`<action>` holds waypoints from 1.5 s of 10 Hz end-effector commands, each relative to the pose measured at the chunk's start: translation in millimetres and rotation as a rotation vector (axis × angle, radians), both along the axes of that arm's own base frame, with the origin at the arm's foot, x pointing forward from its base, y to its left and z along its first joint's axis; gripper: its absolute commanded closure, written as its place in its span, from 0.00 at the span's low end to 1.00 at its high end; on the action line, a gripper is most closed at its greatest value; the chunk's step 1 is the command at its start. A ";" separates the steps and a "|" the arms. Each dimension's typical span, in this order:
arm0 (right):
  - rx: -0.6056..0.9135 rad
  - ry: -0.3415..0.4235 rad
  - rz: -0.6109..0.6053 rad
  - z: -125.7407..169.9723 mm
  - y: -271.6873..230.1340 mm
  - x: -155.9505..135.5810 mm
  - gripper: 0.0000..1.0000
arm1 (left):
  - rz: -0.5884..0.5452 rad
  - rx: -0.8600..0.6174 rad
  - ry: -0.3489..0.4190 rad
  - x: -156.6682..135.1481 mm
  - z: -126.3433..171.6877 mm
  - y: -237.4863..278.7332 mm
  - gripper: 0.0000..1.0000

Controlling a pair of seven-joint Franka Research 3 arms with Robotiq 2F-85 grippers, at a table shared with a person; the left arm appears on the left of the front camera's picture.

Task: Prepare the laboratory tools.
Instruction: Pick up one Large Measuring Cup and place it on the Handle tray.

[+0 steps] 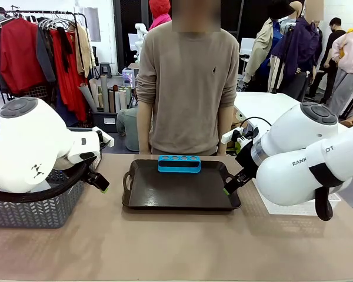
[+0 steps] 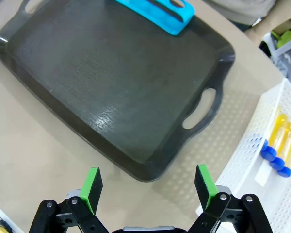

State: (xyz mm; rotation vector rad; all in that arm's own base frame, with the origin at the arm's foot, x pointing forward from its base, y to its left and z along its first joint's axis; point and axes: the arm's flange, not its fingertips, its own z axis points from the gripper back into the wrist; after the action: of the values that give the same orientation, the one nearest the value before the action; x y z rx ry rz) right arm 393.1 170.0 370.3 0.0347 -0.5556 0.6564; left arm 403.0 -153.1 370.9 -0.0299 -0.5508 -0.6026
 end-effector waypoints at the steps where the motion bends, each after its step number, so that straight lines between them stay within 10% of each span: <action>1: 0.068 0.057 0.044 10.1 3.1 -4.5 0.00 | -0.034 -0.019 0.039 4.4 12.2 1.6 0.00; 6: 0.176 0.156 0.120 59.6 14.7 -11.3 0.00 | -0.146 -0.281 0.135 1.6 74.6 17.9 0.00; 15: 0.237 0.123 0.143 126.0 0.4 4.5 0.00 | -0.202 -0.219 0.057 17.5 129.4 44.6 0.00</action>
State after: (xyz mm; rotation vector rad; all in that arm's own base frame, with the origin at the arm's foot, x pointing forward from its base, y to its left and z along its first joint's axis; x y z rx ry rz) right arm 398.7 168.7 497.8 0.3283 -0.5195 0.7270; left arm 424.1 -110.2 500.8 -0.2898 -0.5618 -0.7432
